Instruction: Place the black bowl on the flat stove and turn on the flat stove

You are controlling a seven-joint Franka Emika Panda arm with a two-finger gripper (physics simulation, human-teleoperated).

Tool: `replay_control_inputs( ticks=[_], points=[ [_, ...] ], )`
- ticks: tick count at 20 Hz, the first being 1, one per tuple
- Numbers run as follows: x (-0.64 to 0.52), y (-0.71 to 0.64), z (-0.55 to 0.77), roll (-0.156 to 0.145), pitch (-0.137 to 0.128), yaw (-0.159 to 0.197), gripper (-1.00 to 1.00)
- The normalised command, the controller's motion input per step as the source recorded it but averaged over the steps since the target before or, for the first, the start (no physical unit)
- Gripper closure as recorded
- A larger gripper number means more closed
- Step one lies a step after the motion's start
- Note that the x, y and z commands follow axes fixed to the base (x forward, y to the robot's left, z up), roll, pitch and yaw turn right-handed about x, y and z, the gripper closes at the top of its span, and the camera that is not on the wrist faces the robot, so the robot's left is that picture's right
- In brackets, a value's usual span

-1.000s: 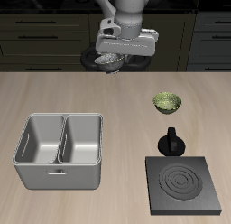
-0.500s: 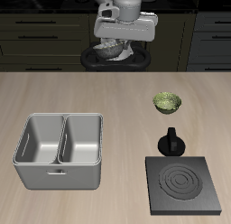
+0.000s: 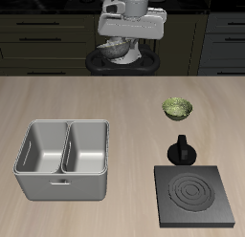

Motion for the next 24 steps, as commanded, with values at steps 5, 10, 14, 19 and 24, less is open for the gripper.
replay_control_inputs(
  ticks=[5, 10, 14, 19, 24],
  points=[
    [0.18, -0.06, 0.09, 0.003, 0.011, 0.001, 1.00],
    [0.19, -0.04, 0.15, 0.007, 0.006, 0.007, 1.00],
    [0.16, 0.04, 0.13, 0.011, -0.011, 0.024, 1.00],
    [0.23, 0.10, 0.10, 0.019, 0.002, 0.018, 1.00],
    [0.36, 0.13, 0.14, 0.007, 0.014, 0.031, 1.00]
  ],
)
